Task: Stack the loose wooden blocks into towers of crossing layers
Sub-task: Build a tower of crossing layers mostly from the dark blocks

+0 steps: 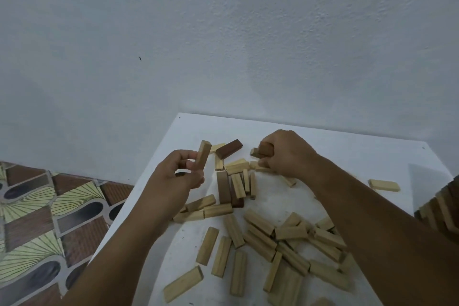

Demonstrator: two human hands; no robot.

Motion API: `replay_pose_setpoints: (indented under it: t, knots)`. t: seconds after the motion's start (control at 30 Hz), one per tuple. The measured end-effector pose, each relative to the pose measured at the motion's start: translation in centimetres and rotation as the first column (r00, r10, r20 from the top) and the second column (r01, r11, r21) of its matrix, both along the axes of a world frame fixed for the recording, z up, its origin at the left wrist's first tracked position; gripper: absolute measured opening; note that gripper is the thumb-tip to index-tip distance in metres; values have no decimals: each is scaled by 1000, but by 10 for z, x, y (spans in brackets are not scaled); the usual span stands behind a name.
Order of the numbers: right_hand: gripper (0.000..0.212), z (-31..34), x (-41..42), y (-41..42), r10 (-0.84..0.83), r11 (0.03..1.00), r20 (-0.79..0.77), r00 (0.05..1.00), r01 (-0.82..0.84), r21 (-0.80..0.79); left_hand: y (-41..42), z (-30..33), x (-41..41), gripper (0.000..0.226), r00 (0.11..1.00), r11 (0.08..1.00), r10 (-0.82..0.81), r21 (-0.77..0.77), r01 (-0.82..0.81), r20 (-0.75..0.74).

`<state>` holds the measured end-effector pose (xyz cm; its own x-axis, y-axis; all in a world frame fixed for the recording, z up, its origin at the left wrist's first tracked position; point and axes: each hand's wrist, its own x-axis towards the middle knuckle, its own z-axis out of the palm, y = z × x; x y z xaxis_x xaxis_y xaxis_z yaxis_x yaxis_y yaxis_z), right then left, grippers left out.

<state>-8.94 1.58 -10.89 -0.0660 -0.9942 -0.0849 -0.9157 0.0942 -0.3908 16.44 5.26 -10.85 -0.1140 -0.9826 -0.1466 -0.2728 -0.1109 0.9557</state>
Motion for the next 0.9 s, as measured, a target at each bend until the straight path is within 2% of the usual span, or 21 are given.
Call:
replay_pose_setpoints:
  t: [0.1,0.17,0.23,0.3,0.43,0.57,0.73,0.8,0.9]
  knots:
    - [11,6,-2,22,-66,972,60,996,77,-220,13,3,-5,22,999,1000,-8,2,8,-46]
    - [12,12,-5,43,-97,943,144,985,137,-302,24,6,-11,20,997,999,-35,-12,34,-71]
    - [15,20,-8,72,-106,932,226,968,177,-318,38,9,-21,20,994,997,-69,-35,66,-80]
    - [15,23,-13,106,-113,926,278,954,202,-318,55,12,-32,22,994,993,-102,-61,99,-45]
    - [37,21,-27,182,-159,926,346,925,261,-273,98,12,-60,22,968,961,-236,-126,245,82]
    - [38,10,-44,256,-242,928,309,920,312,-203,149,7,-90,42,916,905,-384,-151,398,113]
    - [48,-11,-62,319,-371,918,224,901,392,-54,194,-8,-121,39,843,824,-480,-204,528,242]
    - [42,-17,-64,332,-410,902,228,883,430,-41,204,-16,-130,40,824,803,-470,-234,548,315]
    - [30,-24,-65,342,-425,887,185,886,448,-112,214,-26,-142,33,812,773,-423,-308,555,402]
